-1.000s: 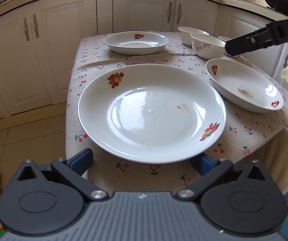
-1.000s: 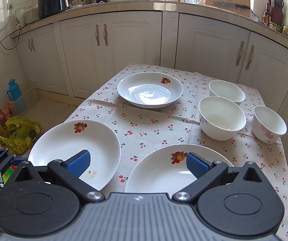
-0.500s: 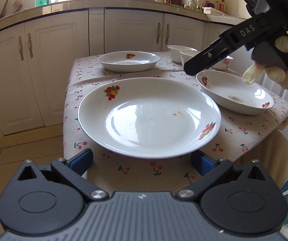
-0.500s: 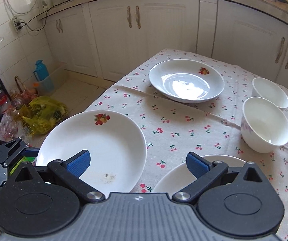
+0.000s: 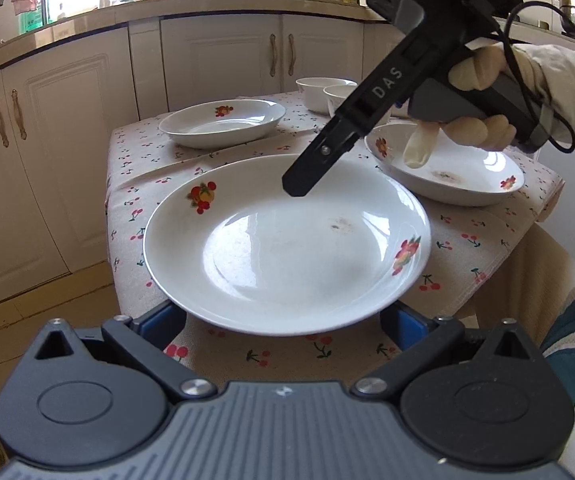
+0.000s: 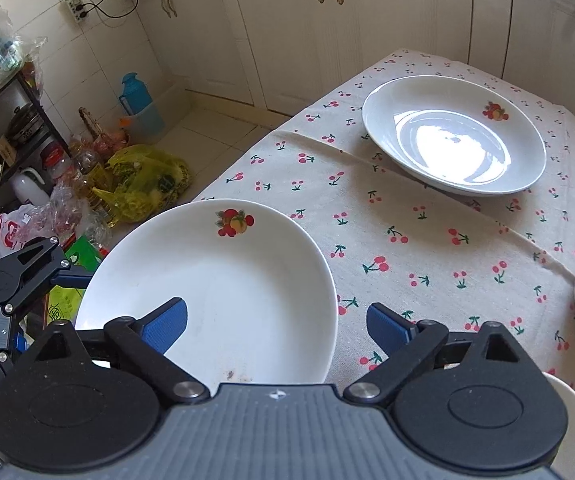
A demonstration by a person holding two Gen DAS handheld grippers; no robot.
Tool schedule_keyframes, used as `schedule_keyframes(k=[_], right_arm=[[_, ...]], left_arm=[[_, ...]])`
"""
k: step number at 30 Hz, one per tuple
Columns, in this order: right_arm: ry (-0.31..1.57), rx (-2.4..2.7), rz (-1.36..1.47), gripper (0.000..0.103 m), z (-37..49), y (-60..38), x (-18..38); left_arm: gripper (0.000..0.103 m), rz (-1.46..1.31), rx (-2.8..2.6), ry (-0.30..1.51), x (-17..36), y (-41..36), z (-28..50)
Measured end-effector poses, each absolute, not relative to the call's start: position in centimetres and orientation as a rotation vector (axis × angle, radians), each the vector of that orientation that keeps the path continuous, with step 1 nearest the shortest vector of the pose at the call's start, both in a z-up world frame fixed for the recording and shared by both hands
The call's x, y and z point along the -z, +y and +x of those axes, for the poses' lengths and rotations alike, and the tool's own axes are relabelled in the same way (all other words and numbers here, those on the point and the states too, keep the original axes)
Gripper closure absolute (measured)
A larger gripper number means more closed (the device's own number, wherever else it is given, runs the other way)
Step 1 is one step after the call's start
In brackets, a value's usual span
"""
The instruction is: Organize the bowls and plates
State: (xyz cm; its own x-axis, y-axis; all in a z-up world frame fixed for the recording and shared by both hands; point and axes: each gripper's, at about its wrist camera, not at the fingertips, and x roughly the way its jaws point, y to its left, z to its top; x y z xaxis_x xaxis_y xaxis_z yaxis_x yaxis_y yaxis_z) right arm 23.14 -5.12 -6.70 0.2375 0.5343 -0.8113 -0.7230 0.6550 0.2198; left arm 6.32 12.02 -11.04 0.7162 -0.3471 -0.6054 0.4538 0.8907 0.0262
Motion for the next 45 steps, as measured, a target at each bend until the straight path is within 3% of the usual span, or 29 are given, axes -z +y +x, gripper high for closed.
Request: schedule_keyframes(k=[9, 45], right_arm=[[1.060, -0.928, -0.214, 0.021, 24.4, -4.0, 7.8], [1.007, -0.809, -0.151, 0.021, 30.3, -5.7, 7.5]], left_arm=[[0.001, 0.185, 0.474, 0.651, 10.9, 12.4, 6.8], [0.001, 0.217, 0.523, 0.669, 10.6, 11.5, 13.9]])
